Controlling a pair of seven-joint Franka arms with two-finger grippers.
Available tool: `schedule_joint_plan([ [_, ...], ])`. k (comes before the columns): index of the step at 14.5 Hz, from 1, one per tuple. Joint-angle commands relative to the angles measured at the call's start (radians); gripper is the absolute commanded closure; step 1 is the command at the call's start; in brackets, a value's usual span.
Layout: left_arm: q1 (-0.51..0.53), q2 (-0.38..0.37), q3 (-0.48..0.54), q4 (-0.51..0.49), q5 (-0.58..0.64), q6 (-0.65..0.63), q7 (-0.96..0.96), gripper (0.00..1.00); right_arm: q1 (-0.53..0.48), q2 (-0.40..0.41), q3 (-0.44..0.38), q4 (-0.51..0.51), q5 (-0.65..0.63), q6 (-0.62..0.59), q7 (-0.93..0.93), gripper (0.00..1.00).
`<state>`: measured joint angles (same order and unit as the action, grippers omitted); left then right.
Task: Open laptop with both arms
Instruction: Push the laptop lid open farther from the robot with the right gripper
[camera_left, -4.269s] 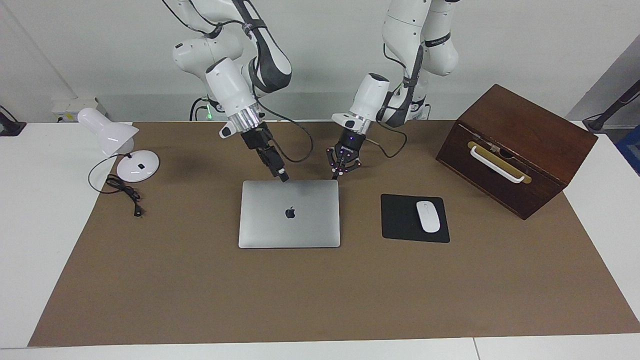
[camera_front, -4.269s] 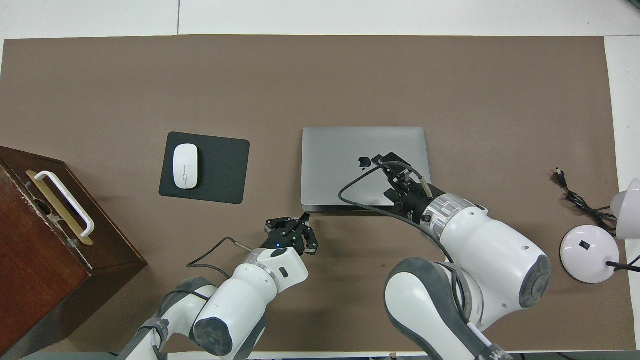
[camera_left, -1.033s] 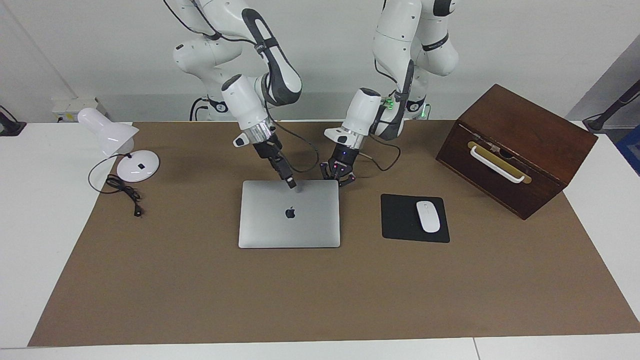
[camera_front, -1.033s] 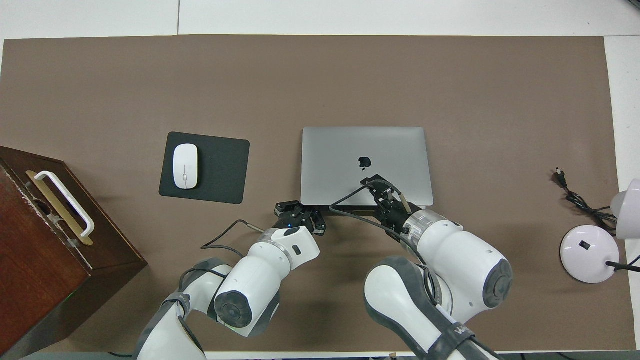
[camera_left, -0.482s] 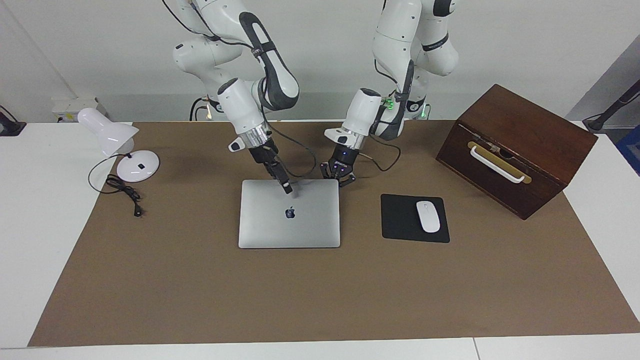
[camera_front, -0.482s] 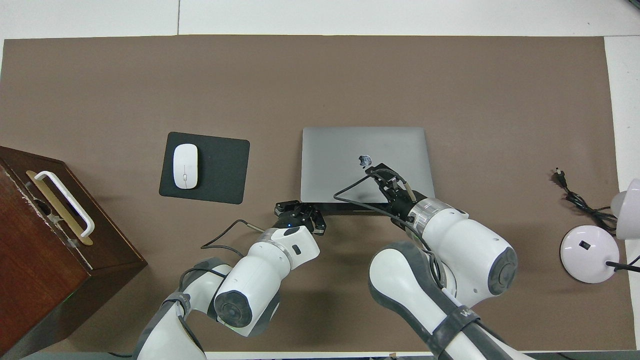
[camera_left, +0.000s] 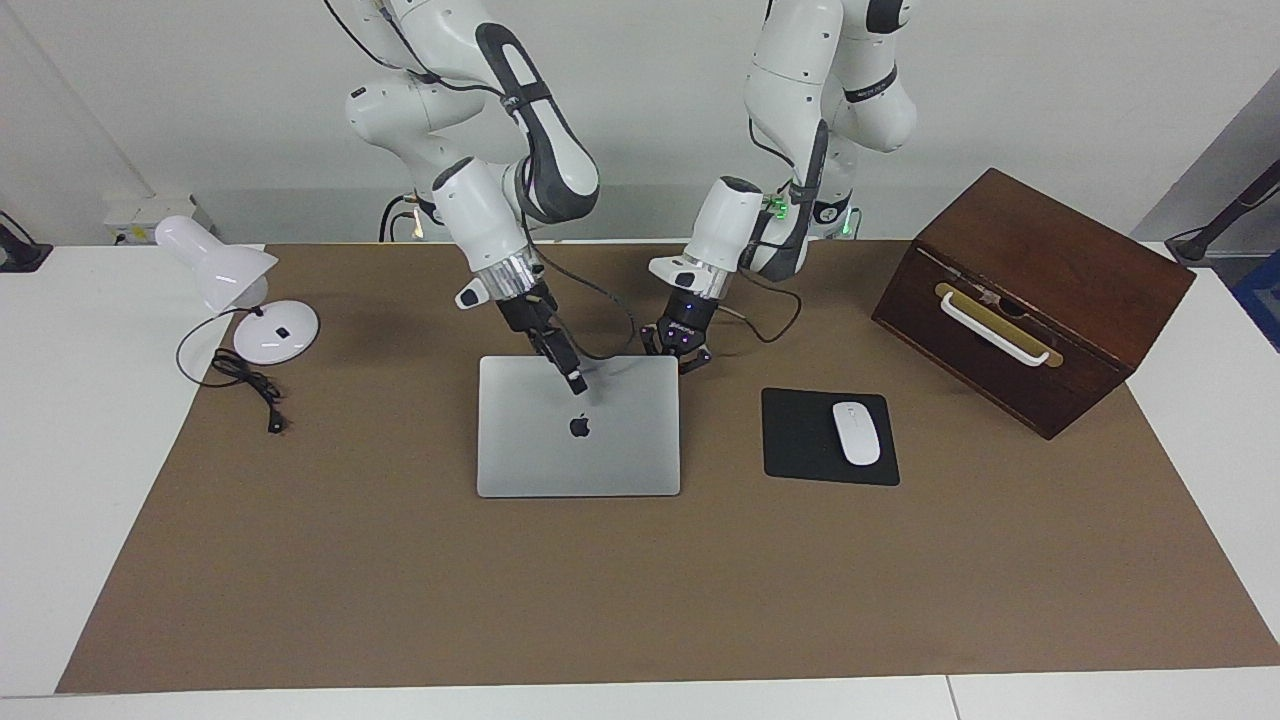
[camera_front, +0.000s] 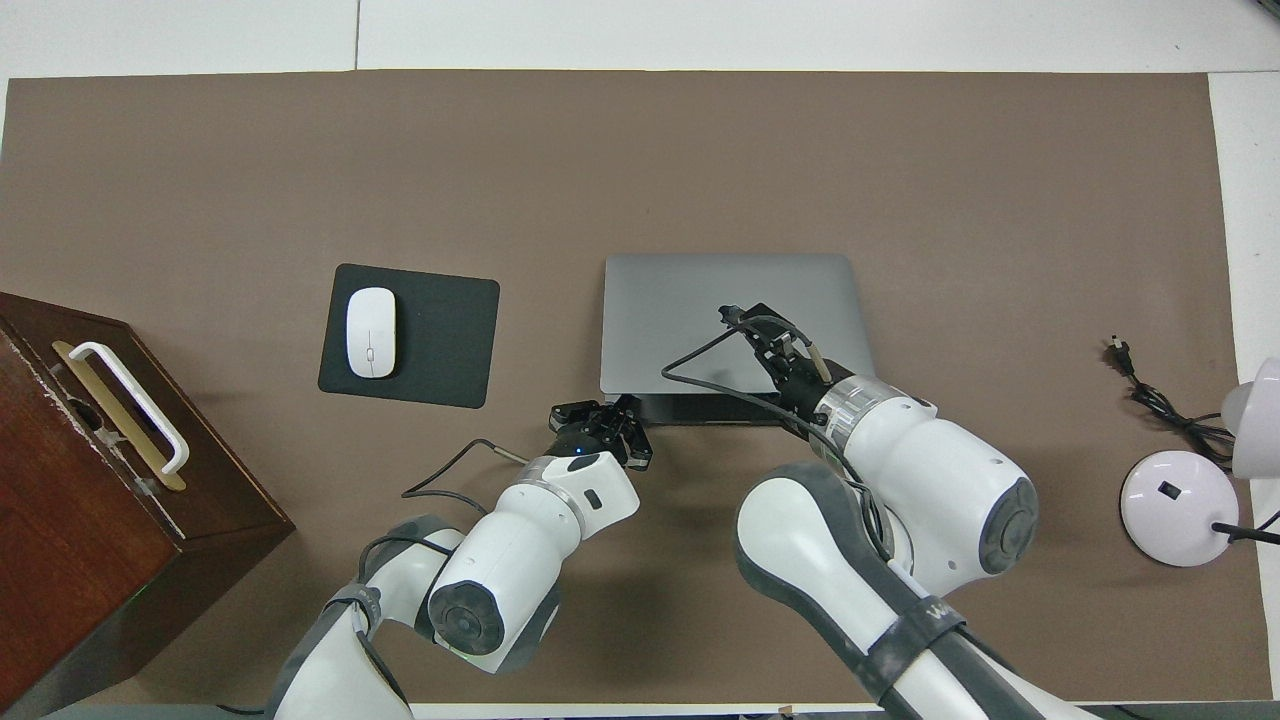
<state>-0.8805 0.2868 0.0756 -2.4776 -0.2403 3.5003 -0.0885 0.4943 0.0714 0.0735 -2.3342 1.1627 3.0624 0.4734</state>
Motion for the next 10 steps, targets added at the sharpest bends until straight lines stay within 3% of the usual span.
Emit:
schedule_joint_plan([
  [1,0.021,0.077,0.007,0.020,0.007,0.005,0.018,1.00,-0.017,0.022,0.009,0.073,0.031,0.010,-0.053,0.00],
  [10,0.021,0.080,0.007,0.022,0.009,0.005,0.018,1.00,-0.088,0.056,0.009,0.197,0.029,0.009,-0.134,0.00],
])
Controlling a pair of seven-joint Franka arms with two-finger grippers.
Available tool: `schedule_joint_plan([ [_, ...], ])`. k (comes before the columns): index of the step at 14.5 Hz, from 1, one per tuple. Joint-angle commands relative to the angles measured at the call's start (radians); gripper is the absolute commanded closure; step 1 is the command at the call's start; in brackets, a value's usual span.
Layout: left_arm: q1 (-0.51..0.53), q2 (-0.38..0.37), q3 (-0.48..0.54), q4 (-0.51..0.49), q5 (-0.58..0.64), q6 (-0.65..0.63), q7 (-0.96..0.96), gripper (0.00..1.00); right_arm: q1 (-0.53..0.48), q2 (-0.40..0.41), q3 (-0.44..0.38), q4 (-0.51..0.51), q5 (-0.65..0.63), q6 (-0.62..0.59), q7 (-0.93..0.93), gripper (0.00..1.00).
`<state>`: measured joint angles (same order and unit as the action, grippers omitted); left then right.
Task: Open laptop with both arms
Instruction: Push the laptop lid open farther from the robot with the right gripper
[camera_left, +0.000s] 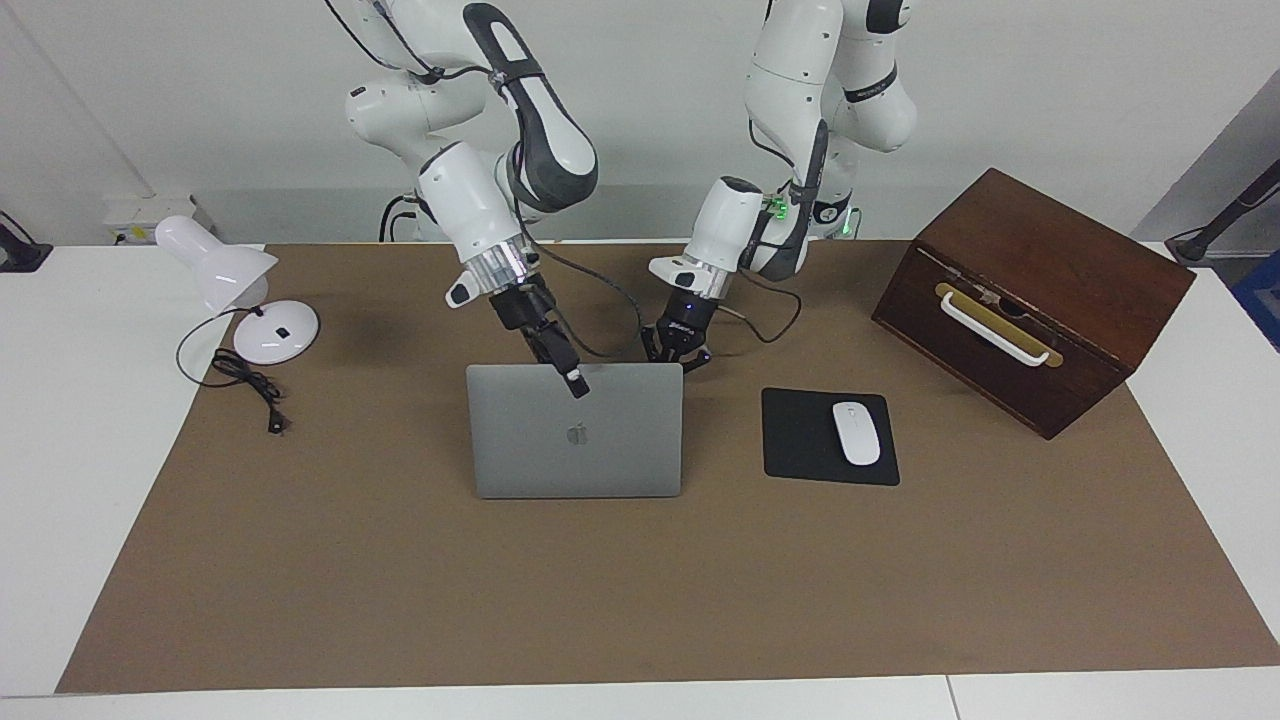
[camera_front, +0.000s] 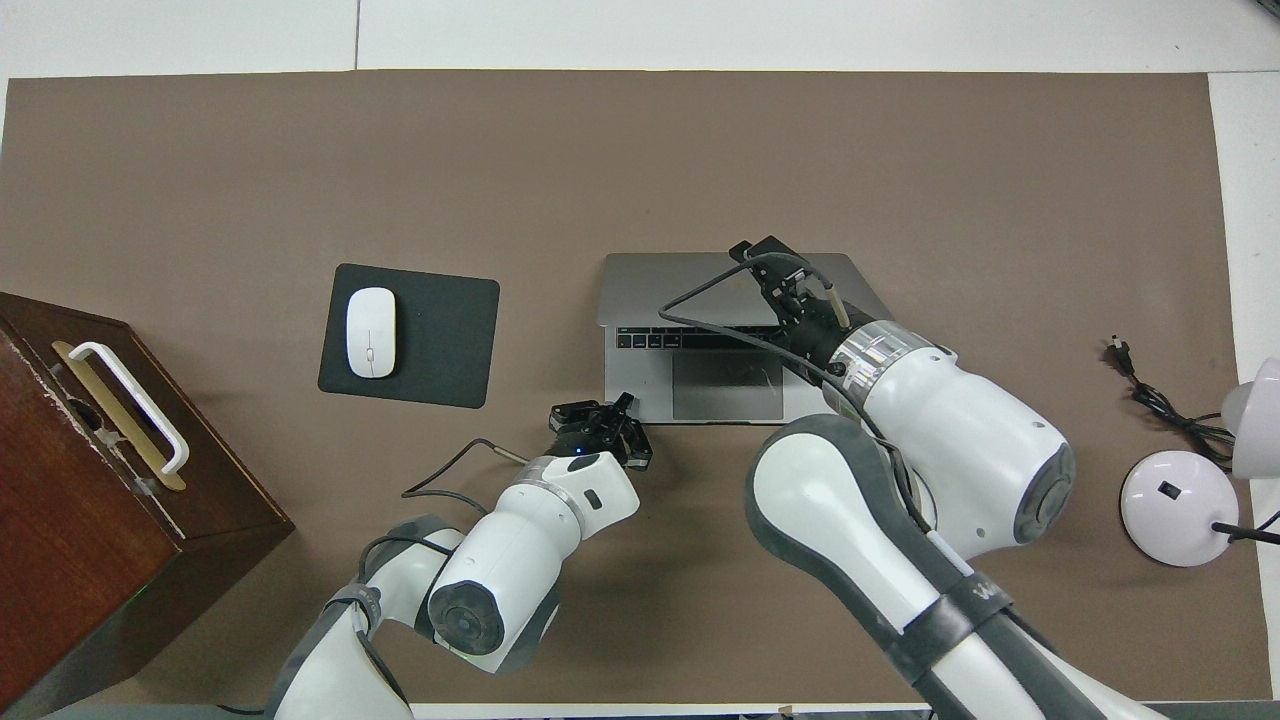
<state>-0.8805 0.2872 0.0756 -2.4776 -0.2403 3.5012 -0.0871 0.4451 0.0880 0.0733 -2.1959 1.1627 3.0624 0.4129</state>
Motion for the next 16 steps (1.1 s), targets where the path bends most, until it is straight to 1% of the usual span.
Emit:
schedule_joint_plan([
  [1,0.023,0.079,0.007,0.022,0.010,0.006,0.017,1.00,-0.052,0.041,0.010,0.070,0.029,0.009,-0.077,0.00],
  [3,0.021,0.079,0.007,0.022,0.010,0.006,0.017,1.00,-0.072,0.059,0.010,0.096,0.029,0.002,-0.094,0.00],
  [6,0.023,0.079,0.007,0.022,0.010,0.006,0.017,1.00,-0.106,0.062,0.010,0.108,0.028,-0.025,-0.124,0.00],
  [13,0.023,0.079,0.007,0.022,0.009,0.006,0.017,1.00,-0.141,0.102,0.010,0.200,0.026,-0.033,-0.147,0.00],
  [16,0.029,0.079,0.007,0.025,0.010,0.004,0.017,1.00,-0.163,0.116,0.010,0.222,0.023,-0.063,-0.155,0.00],
])
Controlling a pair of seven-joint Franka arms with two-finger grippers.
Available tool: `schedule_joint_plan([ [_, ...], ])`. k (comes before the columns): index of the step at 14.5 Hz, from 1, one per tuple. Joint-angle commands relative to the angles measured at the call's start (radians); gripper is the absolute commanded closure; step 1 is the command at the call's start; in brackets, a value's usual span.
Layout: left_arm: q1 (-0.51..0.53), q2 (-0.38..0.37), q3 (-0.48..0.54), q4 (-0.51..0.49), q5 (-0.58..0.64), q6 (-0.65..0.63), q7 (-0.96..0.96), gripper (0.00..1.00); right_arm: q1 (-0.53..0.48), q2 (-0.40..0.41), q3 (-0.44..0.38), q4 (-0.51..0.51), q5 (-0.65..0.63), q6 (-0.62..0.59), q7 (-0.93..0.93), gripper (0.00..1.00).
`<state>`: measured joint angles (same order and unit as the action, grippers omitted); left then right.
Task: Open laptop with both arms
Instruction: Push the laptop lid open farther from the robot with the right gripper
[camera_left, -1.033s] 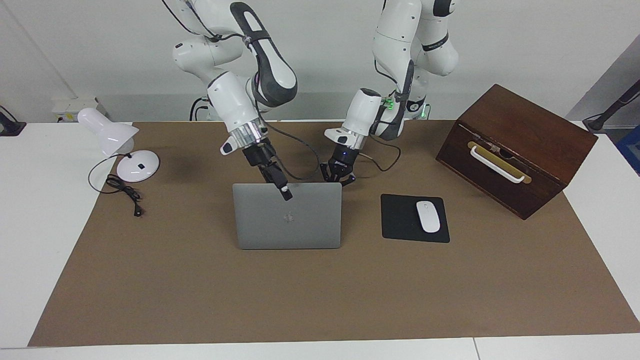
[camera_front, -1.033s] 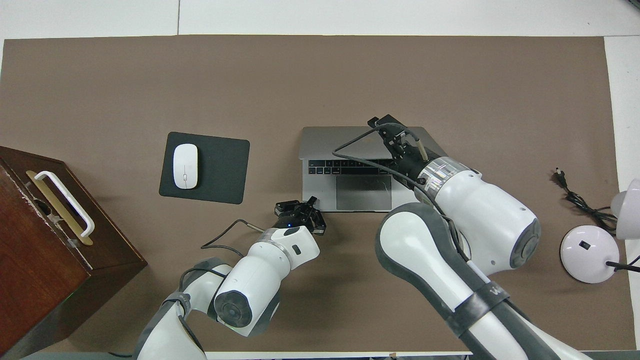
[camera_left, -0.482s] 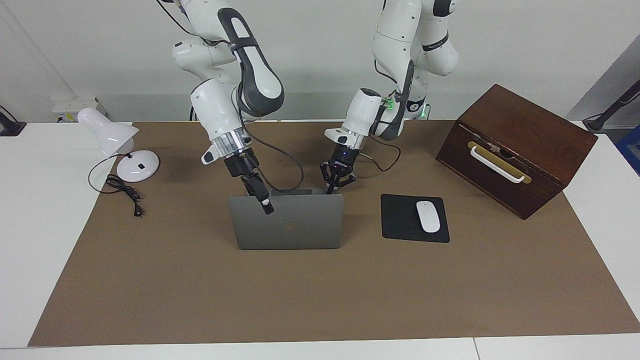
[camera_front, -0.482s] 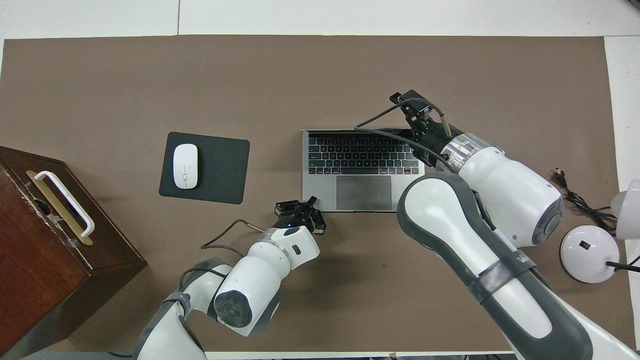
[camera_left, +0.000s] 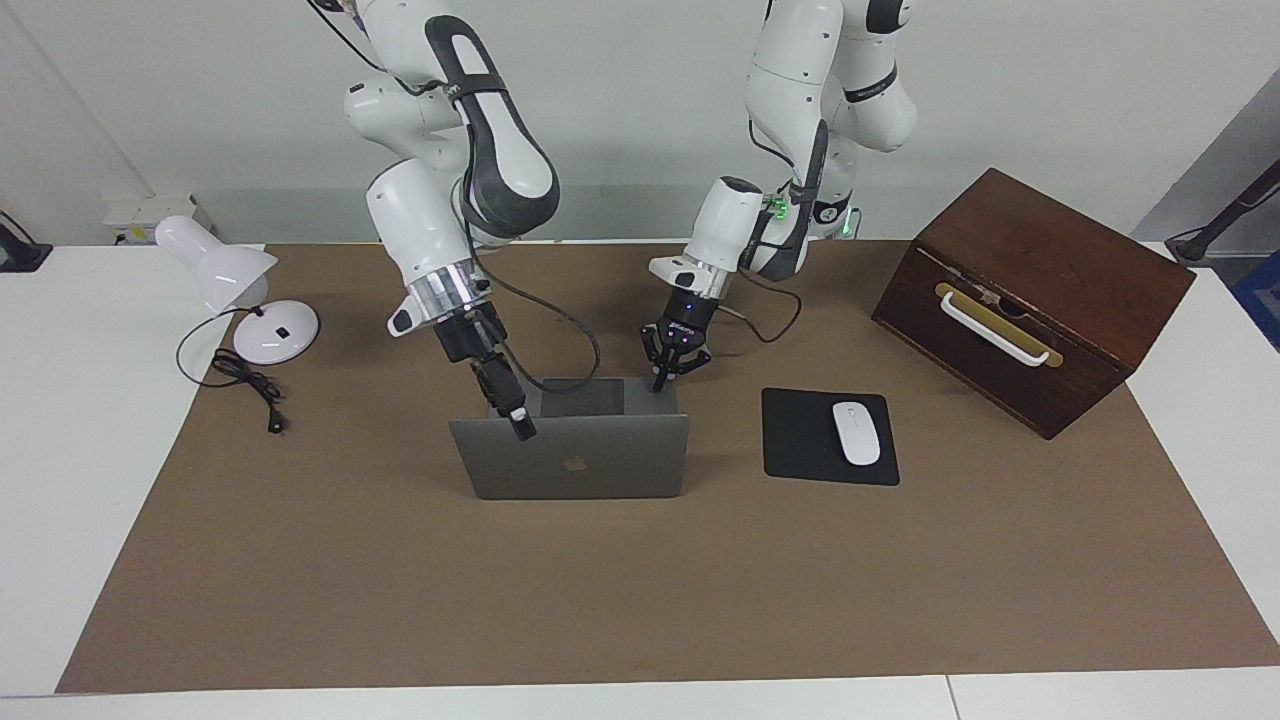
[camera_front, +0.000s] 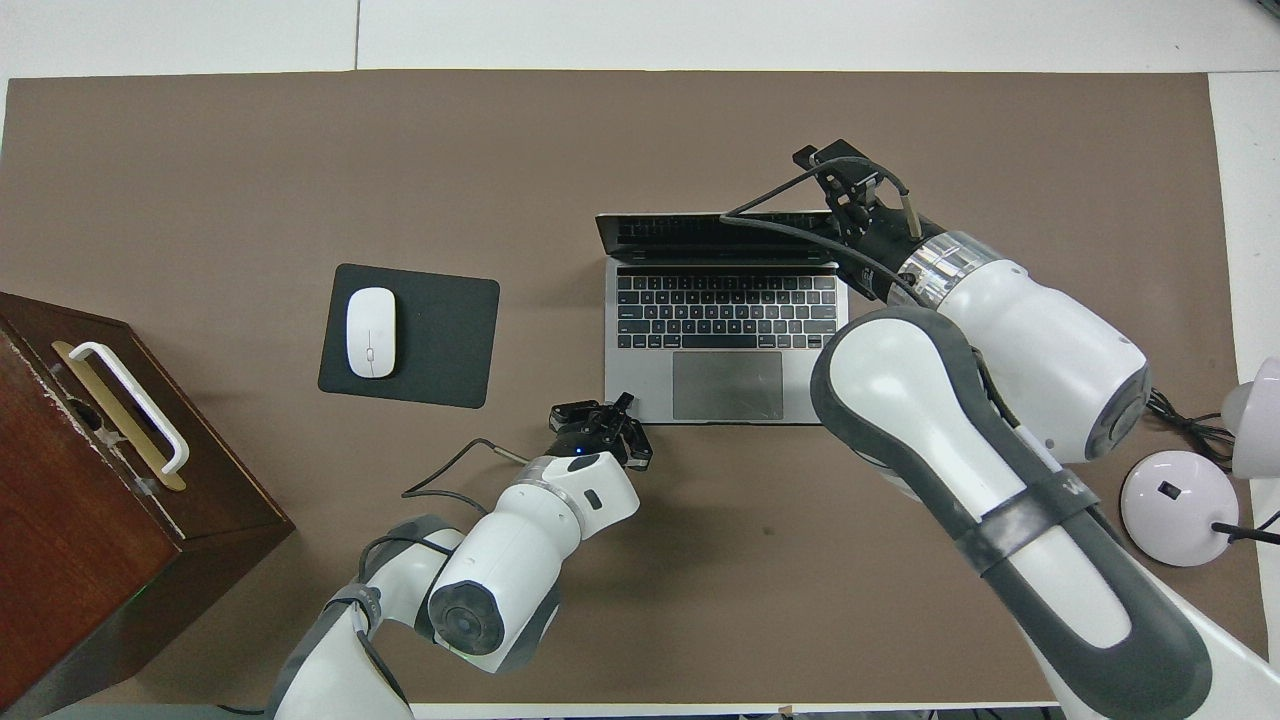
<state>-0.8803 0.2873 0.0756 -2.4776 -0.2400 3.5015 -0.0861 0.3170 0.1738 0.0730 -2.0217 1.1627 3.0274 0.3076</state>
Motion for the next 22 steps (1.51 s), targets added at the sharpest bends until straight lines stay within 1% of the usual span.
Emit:
schedule_joint_plan([
  [1,0.029,0.081,0.007,0.025,0.010,0.005,0.015,1.00,-0.038,0.036,0.010,0.054,0.018,-0.030,-0.051,0.00],
  [10,0.031,0.085,0.007,0.029,0.010,0.005,0.015,1.00,-0.059,0.121,0.008,0.126,0.017,-0.032,-0.078,0.00],
  [14,0.031,0.085,0.007,0.029,0.010,0.005,0.015,1.00,-0.067,0.125,0.010,0.144,0.017,-0.047,-0.076,0.00],
  [16,0.031,0.085,0.007,0.029,0.010,0.004,0.015,1.00,-0.058,0.138,0.010,0.190,0.015,-0.059,-0.065,0.00],
  [18,0.032,0.085,0.007,0.029,0.010,0.005,0.015,1.00,-0.015,0.162,0.011,0.268,0.018,-0.056,0.014,0.00],
  [22,0.034,0.085,0.006,0.031,0.008,0.005,0.015,1.00,0.068,0.155,0.001,0.325,-0.021,-0.053,0.273,0.00],
])
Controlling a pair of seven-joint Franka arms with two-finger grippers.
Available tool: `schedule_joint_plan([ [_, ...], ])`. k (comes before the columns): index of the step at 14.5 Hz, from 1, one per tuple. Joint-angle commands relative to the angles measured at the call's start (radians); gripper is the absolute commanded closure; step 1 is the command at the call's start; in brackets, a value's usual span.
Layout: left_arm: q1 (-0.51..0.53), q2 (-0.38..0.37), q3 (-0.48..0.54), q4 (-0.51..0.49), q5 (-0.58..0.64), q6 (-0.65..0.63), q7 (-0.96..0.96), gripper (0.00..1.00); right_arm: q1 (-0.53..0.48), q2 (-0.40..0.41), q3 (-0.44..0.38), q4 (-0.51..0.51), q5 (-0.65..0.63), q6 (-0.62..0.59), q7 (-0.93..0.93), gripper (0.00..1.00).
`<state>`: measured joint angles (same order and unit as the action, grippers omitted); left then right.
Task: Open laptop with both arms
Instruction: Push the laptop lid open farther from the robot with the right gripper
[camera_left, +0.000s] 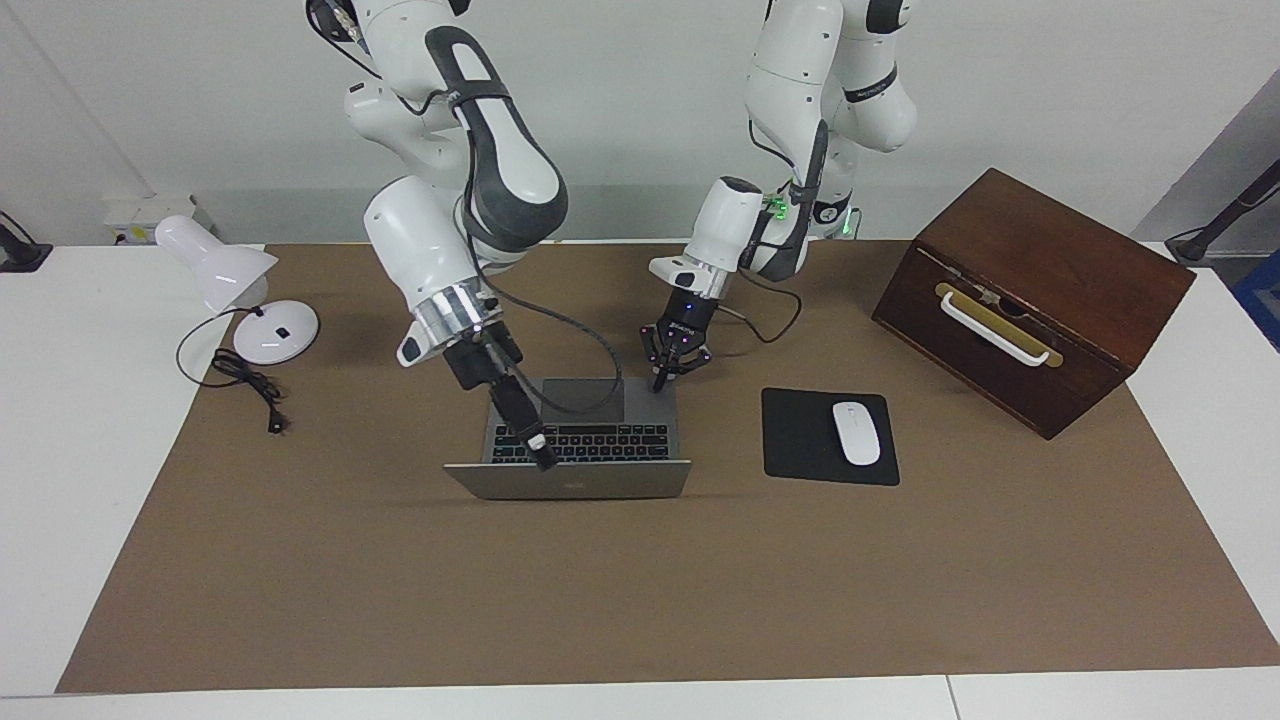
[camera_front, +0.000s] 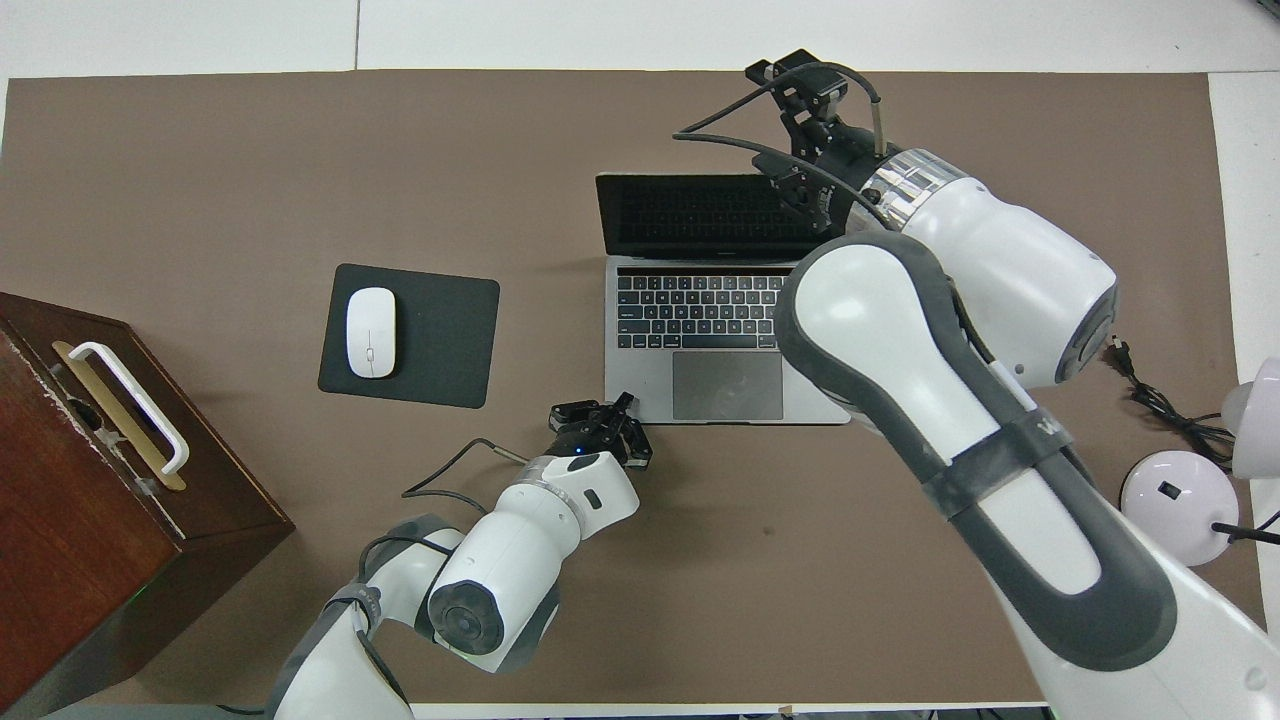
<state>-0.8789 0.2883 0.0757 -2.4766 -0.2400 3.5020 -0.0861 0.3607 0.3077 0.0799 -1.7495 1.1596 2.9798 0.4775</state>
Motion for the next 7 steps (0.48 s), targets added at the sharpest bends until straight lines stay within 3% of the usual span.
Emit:
schedule_joint_plan([
  [1,0.032,0.084,0.006,0.037,0.002,0.003,0.014,1.00,0.038,0.019,-0.006,0.079,-0.032,-0.005,0.166,0.00],
  [4,0.032,0.084,0.006,0.059,-0.021,0.003,0.006,1.00,0.058,0.017,-0.009,0.163,-0.145,-0.031,0.387,0.00],
  [7,0.032,0.072,0.006,0.065,-0.021,0.002,-0.004,1.00,0.040,-0.012,-0.067,0.279,-0.422,-0.276,0.693,0.00],
])
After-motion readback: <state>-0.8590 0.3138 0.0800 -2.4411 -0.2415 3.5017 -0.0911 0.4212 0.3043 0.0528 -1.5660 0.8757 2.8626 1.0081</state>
